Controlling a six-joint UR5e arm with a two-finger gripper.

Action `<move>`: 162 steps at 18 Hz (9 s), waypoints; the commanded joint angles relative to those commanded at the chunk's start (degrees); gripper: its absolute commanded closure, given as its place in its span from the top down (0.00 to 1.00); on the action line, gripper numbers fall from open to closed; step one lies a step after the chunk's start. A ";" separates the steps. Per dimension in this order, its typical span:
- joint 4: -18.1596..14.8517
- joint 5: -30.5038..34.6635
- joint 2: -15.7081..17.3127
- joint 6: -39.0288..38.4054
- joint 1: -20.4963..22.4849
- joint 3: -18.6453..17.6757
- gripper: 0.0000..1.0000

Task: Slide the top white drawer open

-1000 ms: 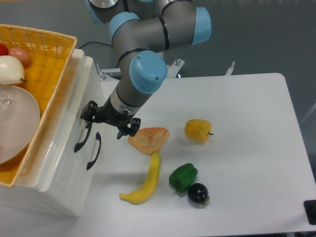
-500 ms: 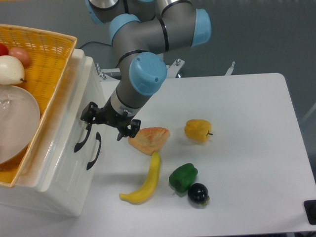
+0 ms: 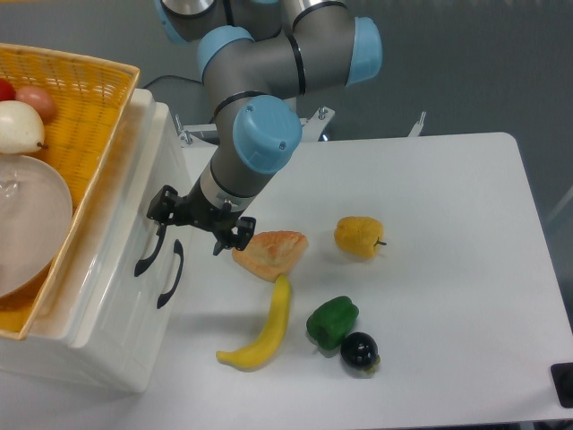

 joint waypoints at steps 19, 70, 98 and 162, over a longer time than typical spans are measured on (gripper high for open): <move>0.09 0.00 -0.35 0.00 -0.26 0.00 1.00; 0.09 0.87 -1.23 0.09 -0.26 0.62 1.00; 0.53 2.55 -2.02 0.70 1.49 1.76 1.00; 0.26 4.92 -4.31 4.75 5.80 5.01 1.00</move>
